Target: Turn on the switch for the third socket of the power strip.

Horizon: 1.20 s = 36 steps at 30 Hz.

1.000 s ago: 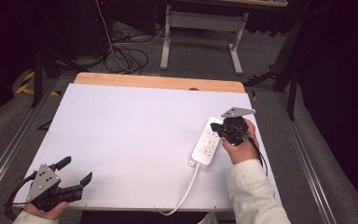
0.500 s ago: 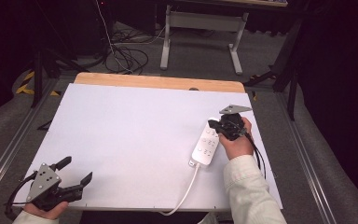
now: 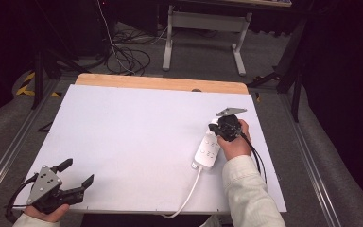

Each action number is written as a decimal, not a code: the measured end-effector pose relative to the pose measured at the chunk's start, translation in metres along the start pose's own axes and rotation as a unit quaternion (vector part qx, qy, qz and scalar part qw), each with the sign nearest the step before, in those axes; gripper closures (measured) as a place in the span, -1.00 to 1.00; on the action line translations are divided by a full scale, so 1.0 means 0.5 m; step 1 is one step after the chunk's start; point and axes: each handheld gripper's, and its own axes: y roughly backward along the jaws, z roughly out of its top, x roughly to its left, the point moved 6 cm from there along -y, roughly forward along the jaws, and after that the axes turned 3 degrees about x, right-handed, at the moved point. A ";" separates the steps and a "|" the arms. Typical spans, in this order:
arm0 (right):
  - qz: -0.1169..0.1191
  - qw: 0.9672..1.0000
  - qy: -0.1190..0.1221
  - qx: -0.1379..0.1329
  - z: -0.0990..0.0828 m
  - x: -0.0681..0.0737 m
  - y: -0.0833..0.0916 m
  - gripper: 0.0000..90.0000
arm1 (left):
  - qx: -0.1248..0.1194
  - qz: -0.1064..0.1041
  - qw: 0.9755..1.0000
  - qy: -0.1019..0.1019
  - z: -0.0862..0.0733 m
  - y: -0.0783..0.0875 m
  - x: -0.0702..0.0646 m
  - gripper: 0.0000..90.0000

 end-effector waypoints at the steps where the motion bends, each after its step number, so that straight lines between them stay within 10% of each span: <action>1: 0.000 1.000 -0.002 0.002 -0.001 0.000 -0.002 1.00 | 0.000 0.000 1.000 0.000 0.000 0.000 0.000 -0.65; 36: -0.021 0.999 0.002 0.042 -0.014 -0.004 -0.022 1.00 | 0.003 0.003 1.000 -0.003 -0.001 0.000 0.001 -0.65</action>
